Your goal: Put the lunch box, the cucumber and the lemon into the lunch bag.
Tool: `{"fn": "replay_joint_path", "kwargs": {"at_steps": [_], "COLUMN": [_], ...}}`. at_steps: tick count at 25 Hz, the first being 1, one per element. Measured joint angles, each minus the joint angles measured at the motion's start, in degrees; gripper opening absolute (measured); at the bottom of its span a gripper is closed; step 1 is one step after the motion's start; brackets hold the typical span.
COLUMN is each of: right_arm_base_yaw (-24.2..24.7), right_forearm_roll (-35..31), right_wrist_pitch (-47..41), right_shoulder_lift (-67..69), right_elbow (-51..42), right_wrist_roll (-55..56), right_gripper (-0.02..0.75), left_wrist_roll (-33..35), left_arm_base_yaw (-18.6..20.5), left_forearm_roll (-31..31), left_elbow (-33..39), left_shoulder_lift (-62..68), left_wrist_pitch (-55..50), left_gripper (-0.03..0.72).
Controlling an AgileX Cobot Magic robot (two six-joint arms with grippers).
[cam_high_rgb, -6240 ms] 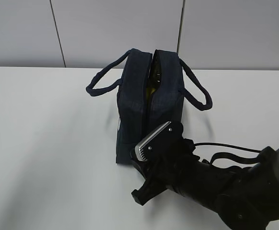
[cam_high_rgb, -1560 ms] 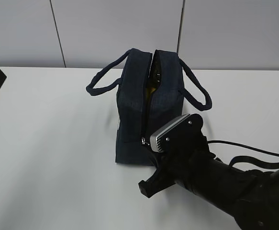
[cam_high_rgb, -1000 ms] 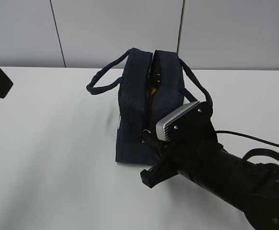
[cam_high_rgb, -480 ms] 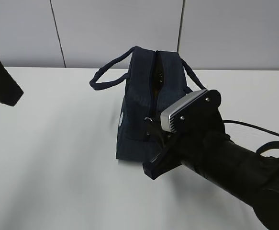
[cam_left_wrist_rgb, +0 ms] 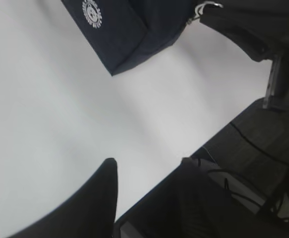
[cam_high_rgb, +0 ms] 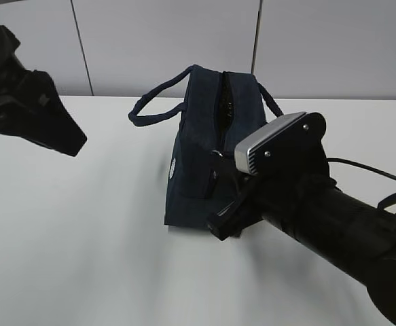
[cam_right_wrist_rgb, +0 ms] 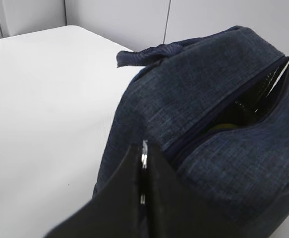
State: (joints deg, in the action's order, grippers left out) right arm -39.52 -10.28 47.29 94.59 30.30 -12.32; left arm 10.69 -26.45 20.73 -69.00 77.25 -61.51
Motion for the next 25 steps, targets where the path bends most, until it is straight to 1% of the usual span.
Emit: {"fn": "replay_joint_path", "kwargs": {"at_steps": [4,10,13,16,21,25], "right_arm_base_yaw": [0.0,0.0,0.0,0.0,0.0,0.0], "right_forearm_roll": [-0.5,-2.1,-2.6,-3.7,-4.3,-5.1], "right_wrist_pitch": [-0.1,-4.1,-6.1,-10.1,-12.9,-14.9], "right_shoulder_lift": [-0.4,-0.4,-0.4,-0.4,-0.4,-0.4], "right_elbow": [1.1,5.0,6.7,8.8,11.7,13.8], "right_wrist_roll": [-0.2,-0.3,-0.3,-0.5,-0.5,-0.5], "right_gripper": [0.000,0.000,0.000,0.000,0.000,0.000], "left_wrist_roll": [0.6,4.6,8.0,12.7,18.2,19.8], "left_arm_base_yaw": [0.0,0.0,0.0,-0.2,-3.5,-6.1], "left_forearm_roll": [-0.1,0.3,2.8,6.2,7.6,8.0], "left_elbow": [1.4,5.2,6.5,8.7,13.4,15.6], "left_shoulder_lift": [2.5,4.6,4.6,4.6,4.6,6.2], "left_wrist_pitch": [4.2,8.9,12.7,18.4,28.0,33.3], "left_gripper": [0.280,0.281,0.281,0.281,0.281,0.282]}}
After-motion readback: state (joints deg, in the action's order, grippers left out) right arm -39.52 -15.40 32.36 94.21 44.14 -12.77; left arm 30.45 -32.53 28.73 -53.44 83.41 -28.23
